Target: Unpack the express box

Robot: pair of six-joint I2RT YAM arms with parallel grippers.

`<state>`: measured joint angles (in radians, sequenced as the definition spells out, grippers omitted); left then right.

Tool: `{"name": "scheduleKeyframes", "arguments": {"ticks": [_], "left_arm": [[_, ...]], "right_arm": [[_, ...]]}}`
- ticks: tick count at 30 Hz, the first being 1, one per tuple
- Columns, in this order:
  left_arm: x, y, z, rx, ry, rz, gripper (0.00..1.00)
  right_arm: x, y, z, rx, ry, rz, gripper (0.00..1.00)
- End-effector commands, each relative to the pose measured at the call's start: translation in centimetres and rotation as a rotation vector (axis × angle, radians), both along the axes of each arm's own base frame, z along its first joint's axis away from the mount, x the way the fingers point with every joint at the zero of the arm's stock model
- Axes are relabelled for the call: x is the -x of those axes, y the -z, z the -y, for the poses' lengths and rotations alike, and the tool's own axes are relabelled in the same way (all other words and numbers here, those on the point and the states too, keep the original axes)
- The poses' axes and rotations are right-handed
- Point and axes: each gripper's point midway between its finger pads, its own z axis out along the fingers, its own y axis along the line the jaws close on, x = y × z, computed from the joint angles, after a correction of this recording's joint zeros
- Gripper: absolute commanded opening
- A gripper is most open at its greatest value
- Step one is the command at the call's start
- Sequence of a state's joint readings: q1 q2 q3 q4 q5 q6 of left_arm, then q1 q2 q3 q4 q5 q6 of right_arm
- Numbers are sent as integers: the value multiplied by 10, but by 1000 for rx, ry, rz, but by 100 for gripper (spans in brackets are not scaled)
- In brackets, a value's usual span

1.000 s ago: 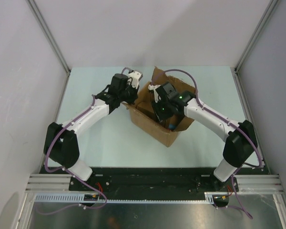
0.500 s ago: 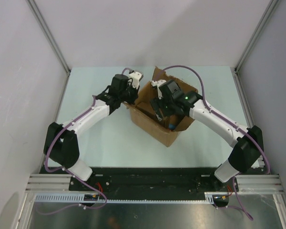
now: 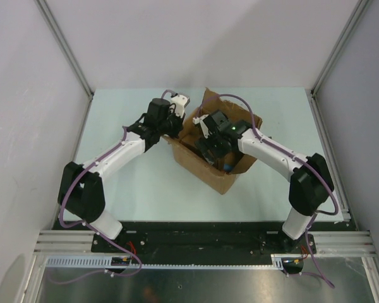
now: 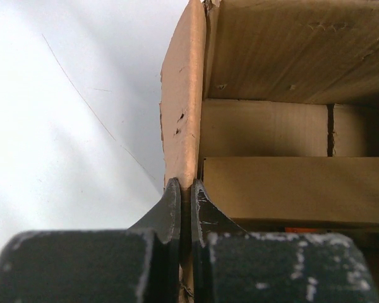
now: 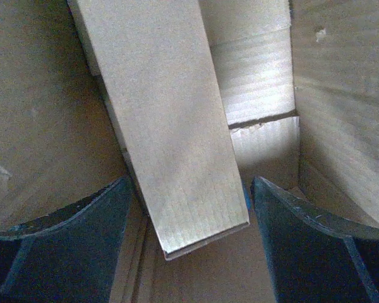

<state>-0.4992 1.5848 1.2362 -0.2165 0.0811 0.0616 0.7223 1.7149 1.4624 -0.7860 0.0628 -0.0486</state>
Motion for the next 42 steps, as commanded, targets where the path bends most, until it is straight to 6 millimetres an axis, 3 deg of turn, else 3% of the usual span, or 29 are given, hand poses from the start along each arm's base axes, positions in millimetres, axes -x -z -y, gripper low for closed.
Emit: {"name": "scheduleKeyframes", "arguments": {"ticks": [1,3,5,6,7,9,10,13,24,30,31,37,41,42], "left_arm": [[-2,-5,2,-13,10,47,0],[-2,-4,2,-14,12,46,0],[-2,-4,1,-15,11,46,0],[-2,-3,0,-17,8,44,0],[-2,-3,1,-18,11,47,0],[-2,-3,0,-21,9,48,0],[-2,-2,0,-24,9,47,0],[-2,-1,-1,-27,7,46,0],[1,-1,1,-10,14,37,0],[4,-1,2,-2,23,30,0],[4,-1,2,-1,24,31,0],[7,1,3,4,31,22,0],[9,2,3,8,37,17,0],[10,2,3,7,37,16,0]], "right_arm": [[1,7,-16,-35,-72,-34,79],[-1,13,-16,-28,-57,-42,75],[-2,19,-16,-17,-51,-48,62],[-2,19,-17,-20,-50,-47,55],[-7,19,-12,7,-27,-23,39],[-9,15,-9,12,-14,0,26],[-11,12,-6,23,-2,19,14],[-13,-6,0,-3,11,68,6],[-24,-111,36,-135,98,344,4],[-33,-186,74,-328,255,513,6],[-36,-203,95,-347,316,563,7],[-41,-253,159,-477,572,703,13],[-48,-259,225,-489,862,758,21],[-52,-248,231,-488,893,723,22]]}}
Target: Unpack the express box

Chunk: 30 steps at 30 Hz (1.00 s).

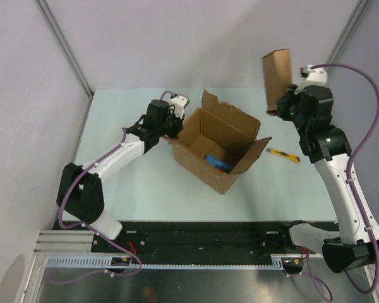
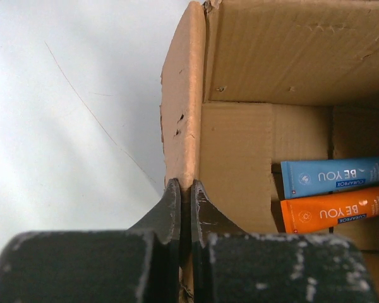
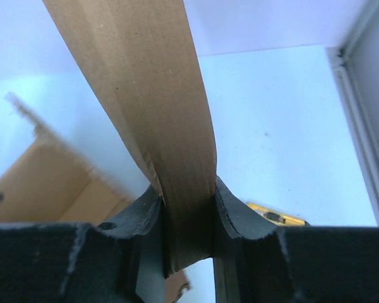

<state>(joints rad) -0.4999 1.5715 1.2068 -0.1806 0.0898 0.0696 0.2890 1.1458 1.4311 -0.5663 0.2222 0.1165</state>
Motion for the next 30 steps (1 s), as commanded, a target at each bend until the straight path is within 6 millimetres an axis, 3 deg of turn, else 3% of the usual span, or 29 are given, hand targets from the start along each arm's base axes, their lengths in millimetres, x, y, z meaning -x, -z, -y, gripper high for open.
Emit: {"name": "scheduleKeyframes", "arguments": {"ticks": [1,2,6,8,13,18,20,23,30], "left_arm": [[9,2,2,-1,25,-3,0],[9,2,2,-1,27,-1,0],[11,1,0,-4,27,1,0],[12,1,-1,-5,24,5,0],[15,-1,-3,-4,27,8,0],[17,3,-6,-11,16,5,0],[18,6,-7,-17,14,1,0],[18,8,-10,-25,5,2,0],[19,8,-12,-34,1,8,0]], "right_arm": [[-13,-5,55,-160,254,21,23],[-15,3,78,-213,343,2,24],[-32,62,96,-322,333,-203,31],[-43,97,97,-323,319,-300,33],[-72,149,68,-373,136,-433,59],[-95,174,61,-401,84,-456,65],[-98,193,65,-402,106,-501,65],[-96,204,72,-377,161,-530,65],[-93,195,59,-310,152,-508,65]]}}
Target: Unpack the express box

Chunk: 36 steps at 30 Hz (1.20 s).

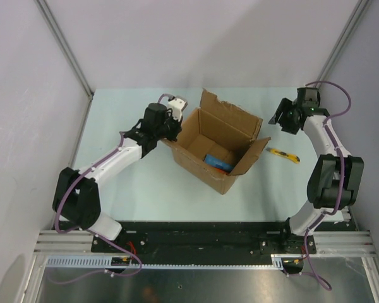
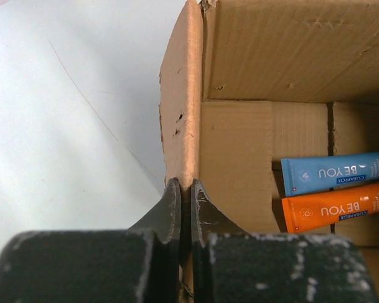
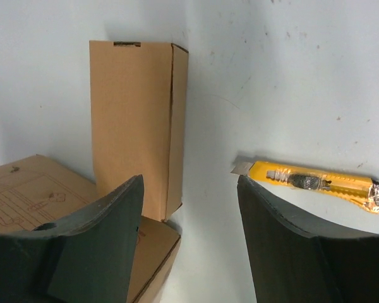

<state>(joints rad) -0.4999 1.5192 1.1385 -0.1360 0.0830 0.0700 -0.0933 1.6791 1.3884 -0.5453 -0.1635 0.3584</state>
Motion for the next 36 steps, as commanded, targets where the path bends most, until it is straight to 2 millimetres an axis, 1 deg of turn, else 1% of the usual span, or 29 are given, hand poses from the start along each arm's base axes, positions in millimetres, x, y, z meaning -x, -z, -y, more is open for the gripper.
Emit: {"name": "scheduleKeyframes", "arguments": {"ticks": [1,2,4,5,6,7,8,9,10,11,12,13,15,16,18,19,20,21,22,24,25,26,27,28,30,32,33,34,36], "left_arm": [[12,10,-7,-44,5,-20,0],[13,8,-7,-41,9,-16,0],[13,6,-7,-35,8,-12,0],[14,5,-6,-33,12,-13,0],[15,3,-6,-29,15,-9,0],[16,3,-5,-26,20,-10,0],[16,1,-5,-23,23,-7,0],[17,-1,-5,-19,25,-3,0],[17,-1,-4,-14,28,-4,0],[18,-1,-4,-15,33,-5,0],[19,-2,-2,-9,40,-7,0],[19,-1,-1,-8,47,-9,0],[21,-1,0,-6,59,-12,0],[23,-1,0,-7,63,-10,0],[25,-3,0,-4,72,-4,0],[28,-4,0,-2,79,-1,0],[29,-5,-1,-1,80,0,0],[31,-5,-1,1,83,0,0],[35,-3,-2,3,89,-8,0],[40,-9,-4,17,90,3,0],[43,-8,-5,20,88,-3,0],[47,-14,-5,34,92,4,0],[48,-16,-4,40,95,7,0],[52,-13,-6,43,93,-2,0],[57,-17,-8,54,91,5,0],[65,-12,-10,64,95,-13,0],[69,-15,-10,75,100,-10,0],[73,-10,-11,75,103,-23,0],[79,-12,-14,80,106,-15,0]], "right_arm": [[-4,-24,-9,58,-22,72,65],[-3,-30,-12,77,-23,87,65],[1,-53,-14,101,-15,144,65],[3,-63,-10,131,11,168,65],[5,-74,-19,154,5,198,65],[12,-98,-18,175,17,259,64],[15,-115,-14,210,49,304,64],[20,-131,-26,231,27,353,64],[28,-160,-29,243,31,440,64],[33,-177,-32,265,31,491,64],[40,-192,-48,286,-27,544,64],[49,-218,-58,287,-60,633,64],[59,-235,-86,276,-185,702,65],[68,-243,-110,276,-281,737,66],[78,-239,-143,252,-426,736,66],[88,-236,-165,259,-516,725,66],[90,-223,-180,265,-578,693,66],[93,-215,-191,272,-621,671,65],[104,-205,-209,290,-701,648,65],[108,-182,-226,307,-774,589,65],[112,-171,-232,315,-809,553,65],[116,-165,-240,322,-839,536,65],[118,-151,-249,313,-883,499,64],[120,-144,-250,319,-894,471,64],[118,-135,-253,321,-900,435,64],[117,-119,-256,328,-923,375,64],[116,-117,-257,331,-926,366,64],[116,-104,-259,337,-946,320,64],[116,-97,-263,345,-968,294,63]]}}
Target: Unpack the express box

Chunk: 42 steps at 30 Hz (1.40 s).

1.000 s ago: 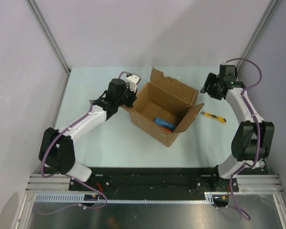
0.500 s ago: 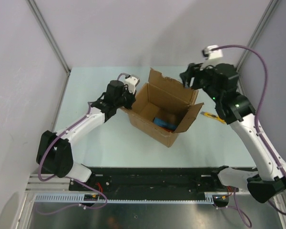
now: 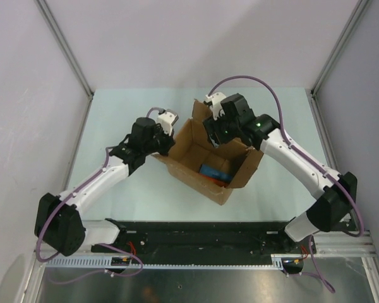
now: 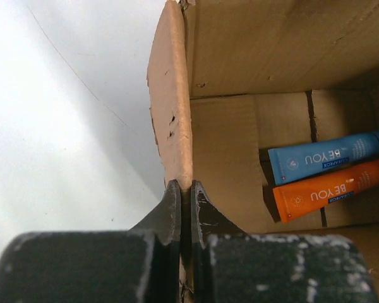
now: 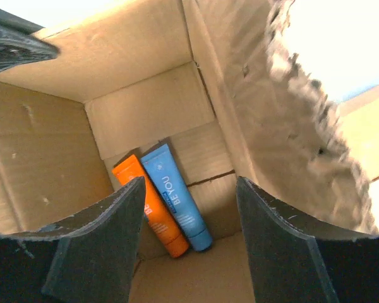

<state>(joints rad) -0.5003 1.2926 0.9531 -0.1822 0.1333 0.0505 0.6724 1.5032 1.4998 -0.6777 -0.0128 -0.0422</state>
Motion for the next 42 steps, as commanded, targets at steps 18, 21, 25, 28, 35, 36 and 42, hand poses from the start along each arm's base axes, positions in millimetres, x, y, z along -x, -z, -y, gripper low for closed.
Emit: {"name": "scheduleKeyframes", "arguments": {"ticks": [18,21,25,28,35,36,42], "left_arm": [[35,1,-9,-66,135,58,0],[24,12,-19,-138,72,60,0],[8,23,-28,-228,17,70,0],[-4,36,-31,-290,-3,61,0],[-37,13,-11,-296,74,301,0],[-38,17,-11,-290,76,308,0],[-53,-13,0,-277,124,452,0]], "right_arm": [[1,108,-22,364,-76,-194,66],[-2,114,-28,326,-69,-204,67],[10,123,-39,329,-55,-200,66],[15,132,-49,306,-51,-224,65],[-6,129,-54,197,15,-304,65],[-9,130,-53,200,20,-300,64],[-26,120,-49,239,26,-247,63]]}}
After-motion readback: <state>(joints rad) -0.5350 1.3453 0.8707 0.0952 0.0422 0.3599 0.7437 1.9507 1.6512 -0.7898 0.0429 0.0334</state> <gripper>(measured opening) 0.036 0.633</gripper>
